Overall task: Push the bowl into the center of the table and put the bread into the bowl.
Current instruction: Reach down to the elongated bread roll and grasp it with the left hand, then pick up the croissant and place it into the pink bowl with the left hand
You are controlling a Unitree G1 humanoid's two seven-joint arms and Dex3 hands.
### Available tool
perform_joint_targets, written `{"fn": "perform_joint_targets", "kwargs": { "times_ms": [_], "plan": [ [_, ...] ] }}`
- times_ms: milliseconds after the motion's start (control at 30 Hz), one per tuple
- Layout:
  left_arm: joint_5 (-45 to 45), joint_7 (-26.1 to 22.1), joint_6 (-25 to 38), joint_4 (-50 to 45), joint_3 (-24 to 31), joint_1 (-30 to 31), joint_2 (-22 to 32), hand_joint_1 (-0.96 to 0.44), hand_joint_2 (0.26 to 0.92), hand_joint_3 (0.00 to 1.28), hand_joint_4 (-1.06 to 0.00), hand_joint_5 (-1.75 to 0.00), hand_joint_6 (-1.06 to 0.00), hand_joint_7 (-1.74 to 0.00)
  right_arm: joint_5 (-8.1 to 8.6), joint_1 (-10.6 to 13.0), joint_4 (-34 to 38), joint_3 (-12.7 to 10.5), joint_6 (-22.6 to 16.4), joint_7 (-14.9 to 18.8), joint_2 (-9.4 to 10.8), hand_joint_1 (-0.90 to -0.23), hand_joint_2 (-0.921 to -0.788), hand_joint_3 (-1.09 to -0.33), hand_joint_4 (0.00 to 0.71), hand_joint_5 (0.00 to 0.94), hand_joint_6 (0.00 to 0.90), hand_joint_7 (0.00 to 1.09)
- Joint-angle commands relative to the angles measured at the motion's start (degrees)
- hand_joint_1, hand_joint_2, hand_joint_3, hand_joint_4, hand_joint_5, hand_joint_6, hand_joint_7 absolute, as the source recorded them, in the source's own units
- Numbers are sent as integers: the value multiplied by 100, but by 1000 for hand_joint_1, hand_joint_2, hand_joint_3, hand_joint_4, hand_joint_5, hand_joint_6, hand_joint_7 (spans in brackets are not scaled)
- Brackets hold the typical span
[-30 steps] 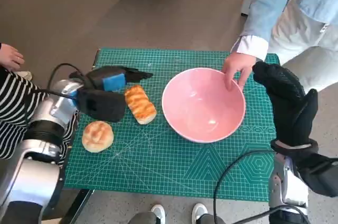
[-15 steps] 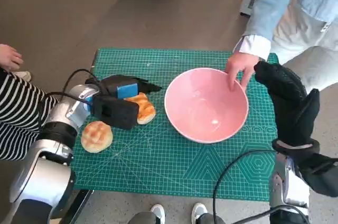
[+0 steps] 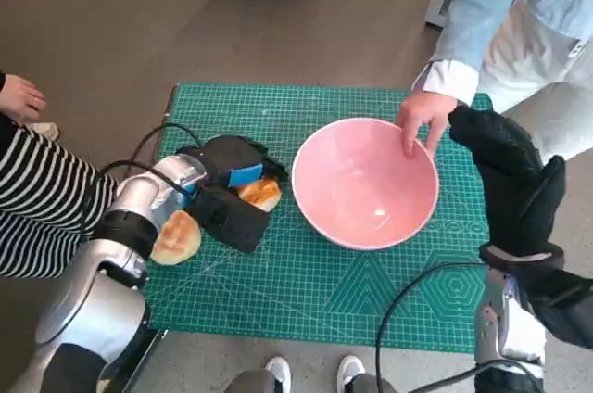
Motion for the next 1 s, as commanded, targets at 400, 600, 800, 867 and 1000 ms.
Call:
{"fn": "perform_joint_targets", "kwargs": {
  "times_ms": [400,600,800,867,1000],
  "plan": [
    [-467,-202,-303,133,405,-46,288,1,920,73,-685,-1147,-623,-1191,-55,163,87,18,-57,-96,61,-654,-921,-697,131,0,49,470],
    [-788,-333,-506,-120,761,-169,538,2,920,61,-699,-1135,-635,-1174,-27,134,111,45,-39,-90,72,-654,-921,-697,131,0,50,470],
    [-1256,-571,-773,-495,1224,-257,749,3,920,40,-714,-1127,-667,-1132,16,101,146,47,-16,-65,67,-659,-921,-696,131,0,49,470],
    [-1518,-683,-894,-717,1445,-270,789,3,920,38,-715,-1126,-672,-1127,36,83,164,47,0,-56,68,-659,-921,-696,132,0,49,470],
    [-2024,-862,-1095,-1180,1837,-240,780,3,920,35,-718,-1128,-675,-1121,61,49,191,51,15,-44,71,-660,-921,-697,134,2,49,470]
  ]
}}
